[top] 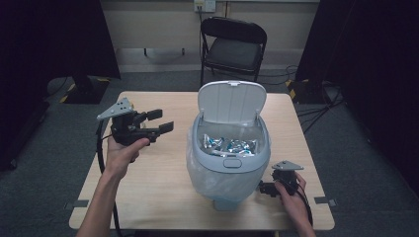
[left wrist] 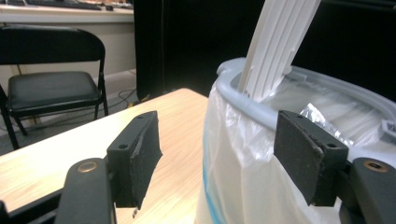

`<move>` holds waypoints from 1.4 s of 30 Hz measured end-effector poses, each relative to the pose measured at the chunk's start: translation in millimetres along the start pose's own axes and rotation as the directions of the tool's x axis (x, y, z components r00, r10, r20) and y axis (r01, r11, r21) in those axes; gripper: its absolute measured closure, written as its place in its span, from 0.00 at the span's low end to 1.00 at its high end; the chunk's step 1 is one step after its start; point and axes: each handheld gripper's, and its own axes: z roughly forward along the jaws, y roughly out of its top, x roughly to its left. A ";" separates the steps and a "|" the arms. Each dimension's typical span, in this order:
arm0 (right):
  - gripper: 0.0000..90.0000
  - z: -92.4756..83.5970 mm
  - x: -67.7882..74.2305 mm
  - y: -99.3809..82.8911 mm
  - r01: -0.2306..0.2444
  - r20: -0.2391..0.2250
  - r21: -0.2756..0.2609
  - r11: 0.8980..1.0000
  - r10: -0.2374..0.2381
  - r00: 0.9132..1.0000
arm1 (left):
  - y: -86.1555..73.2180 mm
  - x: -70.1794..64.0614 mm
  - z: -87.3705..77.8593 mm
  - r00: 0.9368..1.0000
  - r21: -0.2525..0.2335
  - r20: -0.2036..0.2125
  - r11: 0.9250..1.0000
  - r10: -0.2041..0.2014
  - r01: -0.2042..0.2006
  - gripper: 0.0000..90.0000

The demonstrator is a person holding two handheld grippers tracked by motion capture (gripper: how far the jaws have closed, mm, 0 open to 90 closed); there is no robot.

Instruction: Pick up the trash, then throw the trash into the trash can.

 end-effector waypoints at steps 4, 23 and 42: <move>0.11 0.0 0.0 0.0 0.000 0.000 0.000 1.000 0.000 1.000 | -1.2 5.5 -2.1 1.000 0.004 -0.017 1.000 -0.002 0.002 0.33; 0.11 0.0 0.0 0.0 0.000 0.000 0.000 1.000 0.000 1.000 | -19.1 46.1 -23.3 0.983 0.024 -0.177 0.998 -0.056 0.061 0.33; 0.11 0.0 0.0 0.0 0.000 0.000 0.000 1.000 0.000 1.000 | -34.4 71.2 -36.8 0.962 0.022 -0.262 0.996 -0.077 0.085 0.31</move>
